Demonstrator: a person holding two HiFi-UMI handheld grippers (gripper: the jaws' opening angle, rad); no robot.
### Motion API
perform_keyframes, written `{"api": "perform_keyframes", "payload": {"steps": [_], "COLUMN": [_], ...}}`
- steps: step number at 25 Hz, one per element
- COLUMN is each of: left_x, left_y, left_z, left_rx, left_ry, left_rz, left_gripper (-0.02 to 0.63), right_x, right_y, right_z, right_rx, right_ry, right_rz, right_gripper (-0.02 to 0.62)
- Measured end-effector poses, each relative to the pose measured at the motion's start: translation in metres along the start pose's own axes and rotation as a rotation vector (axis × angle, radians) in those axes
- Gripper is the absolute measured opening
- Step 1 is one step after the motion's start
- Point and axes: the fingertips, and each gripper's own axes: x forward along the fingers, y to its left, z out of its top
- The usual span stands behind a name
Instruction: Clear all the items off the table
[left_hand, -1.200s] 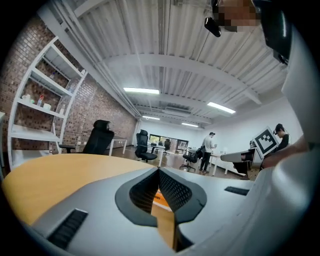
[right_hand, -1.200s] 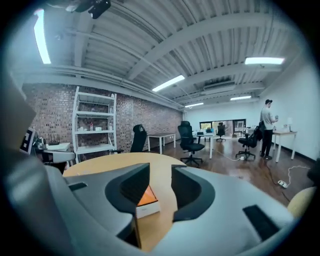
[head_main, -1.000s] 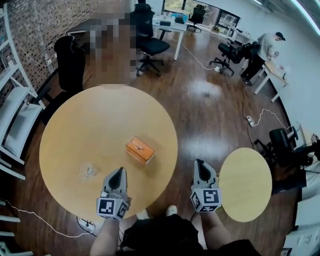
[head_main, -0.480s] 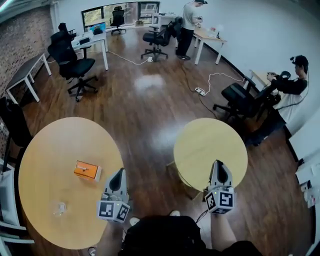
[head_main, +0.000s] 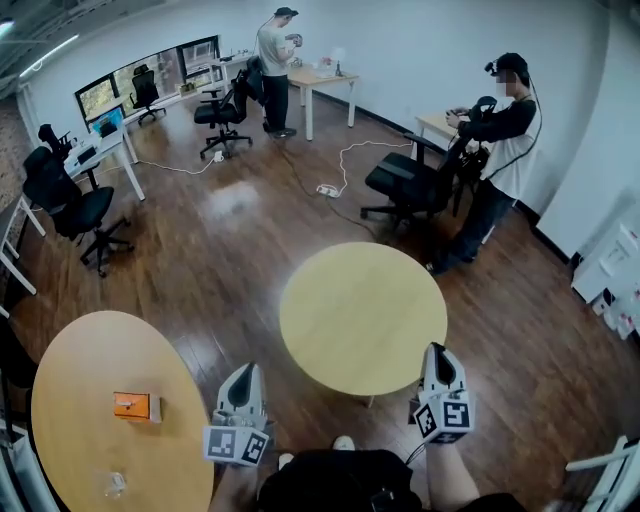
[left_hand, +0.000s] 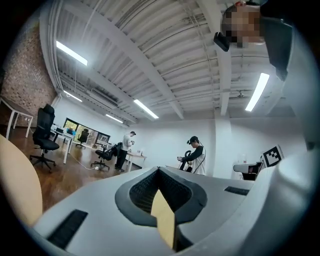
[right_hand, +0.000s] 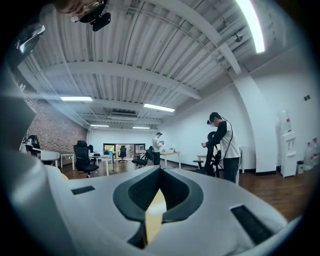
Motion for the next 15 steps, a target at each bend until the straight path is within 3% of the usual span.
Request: {"api": "perform_keyframes", "payload": {"steps": [9,15], "left_x": [0.002,0.000], "left_y": [0.001,0.009], "left_z": [-0.014,-0.011], "left_rx": [-0.005,0.000], "left_ry": [0.044,0.038], "left_rz": [-0.003,-0.007], "left_gripper": [0.002,0.002], "right_x": [-0.008,-0.007], "right_y": [0.005,0.021], "right_z": [-0.016,-0.007], "right_rx": [0.010,-0.002], "right_ry": [0.037,0.015], "right_rz": [0.024,0.036], "right_gripper": [0.000,0.000]}}
